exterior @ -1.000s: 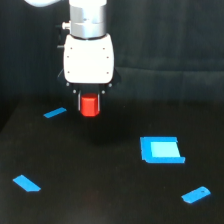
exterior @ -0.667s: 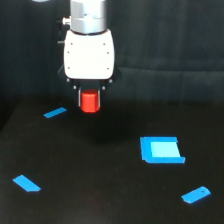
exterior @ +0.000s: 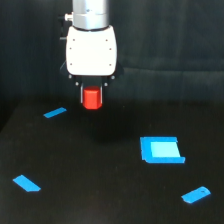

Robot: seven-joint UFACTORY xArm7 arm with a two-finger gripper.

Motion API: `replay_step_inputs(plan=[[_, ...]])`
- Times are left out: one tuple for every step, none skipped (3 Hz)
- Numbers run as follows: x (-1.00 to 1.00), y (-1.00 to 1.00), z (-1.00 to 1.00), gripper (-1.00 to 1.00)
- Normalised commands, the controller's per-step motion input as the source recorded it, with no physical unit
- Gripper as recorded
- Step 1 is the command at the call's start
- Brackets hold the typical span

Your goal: Pick up the red object from the table

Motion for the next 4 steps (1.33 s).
replay_step_inputs(plan=[[0.07,0.02,0.22,-0.99],[0.10,0.01,0.39,-1.00],[0.05,0.03,0.27,-0.95],[0.03,0.07,0.21,-1.00]])
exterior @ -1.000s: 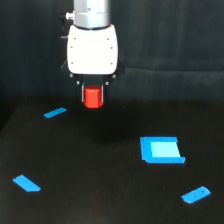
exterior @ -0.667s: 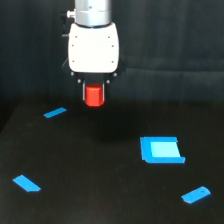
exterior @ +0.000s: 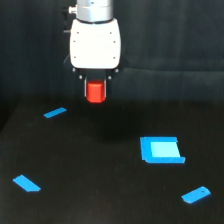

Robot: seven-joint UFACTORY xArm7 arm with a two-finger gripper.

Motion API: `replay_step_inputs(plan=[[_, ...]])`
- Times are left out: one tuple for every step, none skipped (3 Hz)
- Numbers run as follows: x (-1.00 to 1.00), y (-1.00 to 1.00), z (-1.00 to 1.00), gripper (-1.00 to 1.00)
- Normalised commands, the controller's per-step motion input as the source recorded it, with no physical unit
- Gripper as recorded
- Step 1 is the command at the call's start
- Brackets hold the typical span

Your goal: Pick up the red object from the table

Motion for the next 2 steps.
replay_step_inputs(plan=[[0.00,-0.07,0.09,-0.94],[0.05,-0.12,0.07,-0.92]])
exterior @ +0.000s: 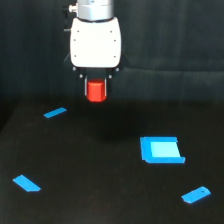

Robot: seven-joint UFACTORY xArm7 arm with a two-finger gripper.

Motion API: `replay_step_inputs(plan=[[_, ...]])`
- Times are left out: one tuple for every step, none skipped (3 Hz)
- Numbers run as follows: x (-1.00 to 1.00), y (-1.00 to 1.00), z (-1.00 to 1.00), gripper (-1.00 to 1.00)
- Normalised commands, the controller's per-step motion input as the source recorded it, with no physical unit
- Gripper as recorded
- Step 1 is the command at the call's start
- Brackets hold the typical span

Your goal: Pick up the red object from the table

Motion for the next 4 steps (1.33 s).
replay_step_inputs(plan=[[0.07,-0.08,0.06,-0.82],[0.02,-0.11,0.07,-0.81],[0.04,-0.09,0.19,-0.79],[-0.10,-0.10,0.14,-0.78]])
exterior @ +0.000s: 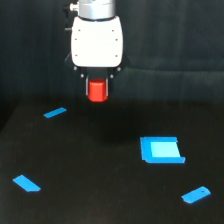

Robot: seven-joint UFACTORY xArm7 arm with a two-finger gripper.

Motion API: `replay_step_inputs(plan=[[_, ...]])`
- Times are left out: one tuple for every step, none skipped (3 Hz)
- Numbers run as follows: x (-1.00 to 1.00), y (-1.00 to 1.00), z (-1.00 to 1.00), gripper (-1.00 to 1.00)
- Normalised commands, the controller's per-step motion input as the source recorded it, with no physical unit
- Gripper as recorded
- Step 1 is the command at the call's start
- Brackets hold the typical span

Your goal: Pick up the red object from the table

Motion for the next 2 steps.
replay_step_inputs(plan=[[-0.05,0.01,0.12,-0.77],[-0.05,-0.10,0.02,-0.80]])
